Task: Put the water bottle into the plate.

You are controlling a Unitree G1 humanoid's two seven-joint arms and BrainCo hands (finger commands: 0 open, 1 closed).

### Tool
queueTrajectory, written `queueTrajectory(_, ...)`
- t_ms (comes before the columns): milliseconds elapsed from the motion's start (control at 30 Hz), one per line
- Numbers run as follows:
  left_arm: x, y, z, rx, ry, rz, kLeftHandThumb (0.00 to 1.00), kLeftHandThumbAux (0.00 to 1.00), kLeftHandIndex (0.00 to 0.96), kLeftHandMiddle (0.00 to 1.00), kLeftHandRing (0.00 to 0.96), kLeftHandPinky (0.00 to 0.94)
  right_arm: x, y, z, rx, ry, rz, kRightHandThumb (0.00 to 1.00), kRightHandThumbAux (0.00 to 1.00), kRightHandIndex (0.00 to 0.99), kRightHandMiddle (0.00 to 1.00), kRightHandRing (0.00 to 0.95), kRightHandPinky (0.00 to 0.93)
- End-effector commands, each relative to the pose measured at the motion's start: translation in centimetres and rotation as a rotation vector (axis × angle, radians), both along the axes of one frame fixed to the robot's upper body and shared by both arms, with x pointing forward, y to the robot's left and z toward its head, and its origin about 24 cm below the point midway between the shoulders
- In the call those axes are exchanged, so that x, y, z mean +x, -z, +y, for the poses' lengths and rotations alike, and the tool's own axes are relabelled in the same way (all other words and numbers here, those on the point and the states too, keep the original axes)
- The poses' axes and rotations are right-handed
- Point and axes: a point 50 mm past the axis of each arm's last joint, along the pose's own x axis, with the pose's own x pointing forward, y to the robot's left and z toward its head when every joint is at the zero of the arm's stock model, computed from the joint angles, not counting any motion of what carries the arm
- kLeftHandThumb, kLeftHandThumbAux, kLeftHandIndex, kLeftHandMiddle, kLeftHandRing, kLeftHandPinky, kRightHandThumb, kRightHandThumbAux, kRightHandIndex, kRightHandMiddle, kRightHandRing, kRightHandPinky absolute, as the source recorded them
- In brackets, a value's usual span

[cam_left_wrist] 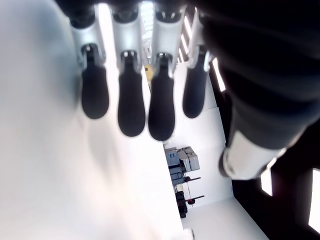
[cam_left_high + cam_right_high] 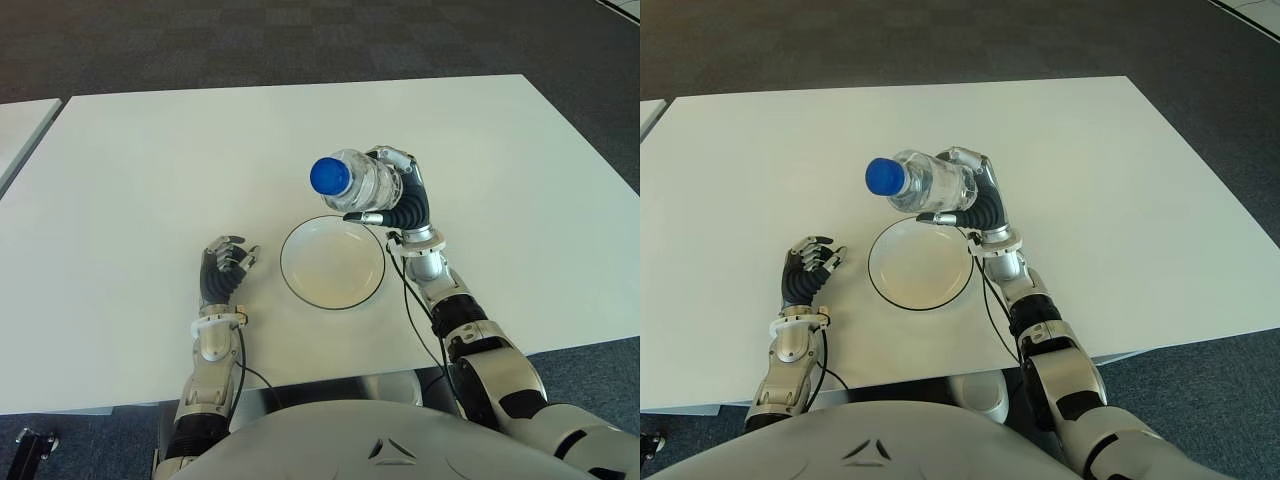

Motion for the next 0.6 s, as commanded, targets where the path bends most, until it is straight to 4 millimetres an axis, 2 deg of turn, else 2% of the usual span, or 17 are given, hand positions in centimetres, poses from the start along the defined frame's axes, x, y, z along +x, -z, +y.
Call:
queueTrajectory(33,-0.2,0.4,0.1,-0.006,-0.007,0.016,0.697,0.719,0.431,0.606,0.606,0.593,-0.2,-0.2,0.2,0.047,-0.019,0.016,0.683,0.730,0.409,0.262,0.355,0.463)
queueTrajectory(133,-0.1,0.4,0.1,-0.006,-0.008,0.016,0.697,0.719,0.431,0.606,0.605,0.591,-0.5,0.3,-0.1,0.047,-0.026,0.047,0.680,0.732,0.408,0.258,0.358,0.467)
queueTrajectory(267,-0.2,0.4,0.1,-0.007,-0.009,0.017,0.697,0.719,0.430,0.599,0.598,0.587,-0.8,1.8,-0.7,0.008,-0.014,0.106,0.673,0.734,0.407,0.243,0.326,0.400)
queueTrajectory(367,-0.2,0.3,0.1,-0.007,-0.008,0.015,0.698,0.719,0.430,0.599,0.600,0.591,-0.7,2.8,-1.0,-0.048,0.001,0.149,0.671,0.734,0.404,0.225,0.305,0.397)
queueTrajectory(533,-0.3,0.3,0.1,-0.004,-0.007,0.010,0.698,0.719,0.430,0.602,0.604,0.598,-0.5,3.1,-1.0,-0.146,0.008,0.172,0.671,0.734,0.400,0.205,0.295,0.409)
queueTrajectory(567,-0.3,0.2,0.1,-0.003,-0.008,0.008,0.699,0.719,0.430,0.606,0.607,0.602,-0.5,3.2,-0.9,-0.179,0.012,0.178,0.542,0.718,0.316,0.194,0.283,0.392)
queueTrajectory(600,-0.3,0.2,0.1,-0.002,-0.008,0.007,0.699,0.719,0.430,0.607,0.608,0.603,-0.4,3.2,-0.9,-0.201,0.015,0.182,0.493,0.714,0.285,0.190,0.279,0.386)
